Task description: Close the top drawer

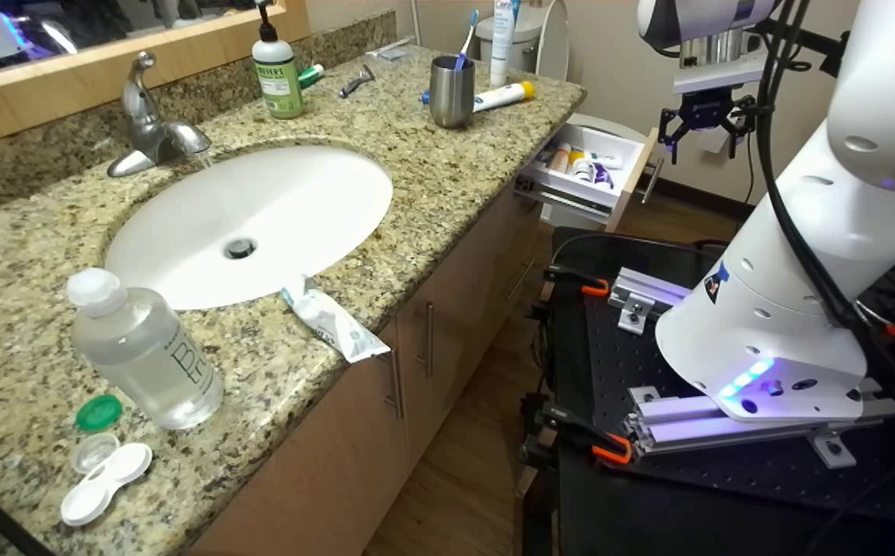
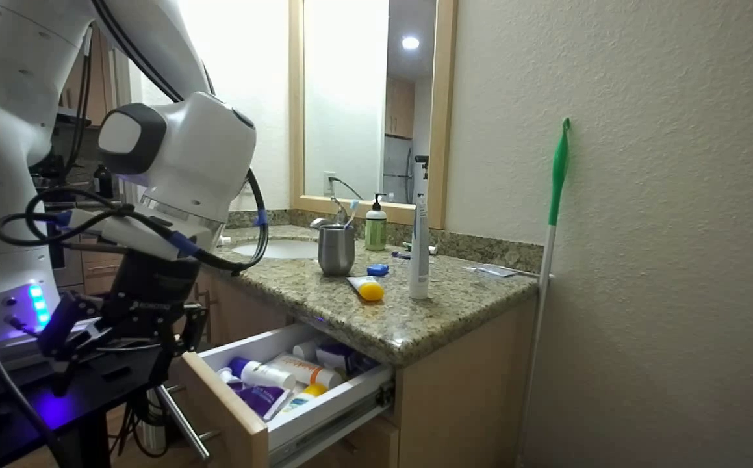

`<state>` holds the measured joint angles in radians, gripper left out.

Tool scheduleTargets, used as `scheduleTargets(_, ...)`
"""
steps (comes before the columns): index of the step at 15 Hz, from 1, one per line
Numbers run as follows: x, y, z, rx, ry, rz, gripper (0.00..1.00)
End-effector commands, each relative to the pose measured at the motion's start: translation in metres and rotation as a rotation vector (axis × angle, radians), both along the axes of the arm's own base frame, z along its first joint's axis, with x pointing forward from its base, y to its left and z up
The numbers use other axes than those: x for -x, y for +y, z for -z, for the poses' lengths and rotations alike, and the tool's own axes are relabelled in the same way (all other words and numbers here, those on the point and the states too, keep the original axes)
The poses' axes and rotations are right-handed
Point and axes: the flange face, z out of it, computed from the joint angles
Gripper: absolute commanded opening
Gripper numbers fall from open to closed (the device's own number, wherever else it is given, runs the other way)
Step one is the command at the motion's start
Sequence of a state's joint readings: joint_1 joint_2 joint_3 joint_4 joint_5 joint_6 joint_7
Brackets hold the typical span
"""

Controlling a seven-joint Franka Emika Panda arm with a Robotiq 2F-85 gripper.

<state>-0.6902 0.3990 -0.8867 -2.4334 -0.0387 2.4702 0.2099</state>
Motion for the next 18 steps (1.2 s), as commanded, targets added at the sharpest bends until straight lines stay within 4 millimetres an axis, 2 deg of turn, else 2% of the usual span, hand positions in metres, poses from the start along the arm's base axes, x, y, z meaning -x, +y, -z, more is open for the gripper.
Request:
scheduleTargets(1,0.002,-0.002,0.004,0.004,0.006,0.007,1.00)
scheduleTargets(6,-0.009,-0.024,0.022,0.056,-0.014,0.133,1.00)
scheduleTargets(11,-0.006,-0.065,0.047,0.128,-0.036,0.288,1.00)
scheduleTargets(14,-0.006,-0.091,0.042,0.200,-0.126,0.327,1.00)
scheduleTargets(18,-0.014,-0.112,0.043,0.274,-0.278,0.342,1.00)
